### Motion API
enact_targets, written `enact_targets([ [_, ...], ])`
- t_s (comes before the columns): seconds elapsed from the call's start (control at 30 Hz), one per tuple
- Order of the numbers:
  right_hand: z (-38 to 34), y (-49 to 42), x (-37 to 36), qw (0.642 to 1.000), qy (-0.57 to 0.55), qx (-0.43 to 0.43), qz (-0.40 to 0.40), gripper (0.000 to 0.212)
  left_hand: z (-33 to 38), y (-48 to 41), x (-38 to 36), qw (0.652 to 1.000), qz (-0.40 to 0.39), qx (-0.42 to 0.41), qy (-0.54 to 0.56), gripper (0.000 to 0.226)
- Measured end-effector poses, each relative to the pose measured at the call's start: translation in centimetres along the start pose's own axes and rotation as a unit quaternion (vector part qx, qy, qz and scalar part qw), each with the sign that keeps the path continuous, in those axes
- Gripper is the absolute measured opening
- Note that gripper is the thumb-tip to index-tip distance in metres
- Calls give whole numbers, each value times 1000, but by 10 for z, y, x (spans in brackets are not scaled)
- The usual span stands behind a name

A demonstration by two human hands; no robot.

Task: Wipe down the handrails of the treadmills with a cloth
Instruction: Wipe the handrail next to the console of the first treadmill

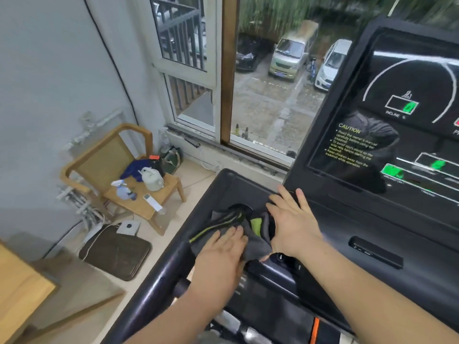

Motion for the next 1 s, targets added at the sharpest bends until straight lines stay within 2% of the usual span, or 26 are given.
enact_targets([
  [0.03, 0, 0, 0, 1000, -6, -1, 6, 109, 6, 2, -1, 1000, 5, 4, -8, 50],
  [0.07, 1, -1, -1, 1000, -12, -1, 8, 107, 7, -1, -3, 1000, 20, 6, -20, 49],
  [0.17, 3, -4, -4, 1000, -25, 5, -14, 134, -1, -34, 2, 998, 43, 25, -41, 42],
  [0.3, 7, -3, -6, 1000, -26, 17, 0, 134, 9, -50, -4, 992, 44, 114, -16, 43],
  [0.43, 7, -4, -11, 1000, -14, 19, 12, 135, 37, -3, -23, 976, 142, 156, 49, 44],
  [0.47, 8, -3, -11, 1000, -12, 19, 17, 131, 41, 9, -21, 972, 151, 162, 80, 44],
  [0.53, 8, -1, -10, 999, -2, 22, 32, 106, 44, 30, -8, 964, 134, 186, 137, 37],
  [0.57, 7, 0, -9, 999, 3, 24, 28, 99, 42, 37, 0, 955, 129, 208, 166, 32],
  [0.6, 6, 1, -6, 1000, 6, 22, 16, 105, 40, 42, 11, 940, 138, 231, 210, 27],
  [0.67, -2, 3, 1, 1000, -1, 21, -19, 127, 26, 40, 38, 878, 181, 300, 327, 17],
  [0.7, -7, 4, 4, 999, -16, 28, -26, 129, 15, 36, 54, 848, 209, 329, 360, 16],
  [0.77, -20, 5, 11, 993, -107, 42, -38, 125, -5, 26, 88, 828, 272, 346, 347, 24],
  [0.83, -36, 3, 17, 980, -185, 50, -53, 126, -17, 20, 117, 843, 308, 317, 308, 26],
  [0.9, -46, -7, 21, 978, -193, 48, -58, 130, -22, 21, 134, 872, 323, 278, 241, 19],
  [0.97, -49, -21, 22, 981, -177, 24, -71, 138, -30, 25, 128, 912, 309, 252, 98, 19],
  [1.0, -48, -27, 21, 983, -165, 6, -79, 143, -37, 27, 114, 931, 270, 246, 26, 23],
])
Point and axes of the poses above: each hand's wrist, its own y-axis away from the middle knuckle, its own x-axis out of the back of the hand, z = x × y, the point moved 1 cm from there along -y, towards the middle knuckle, and after that the axes turned 2 degrees about y, right-handed, at the moved point
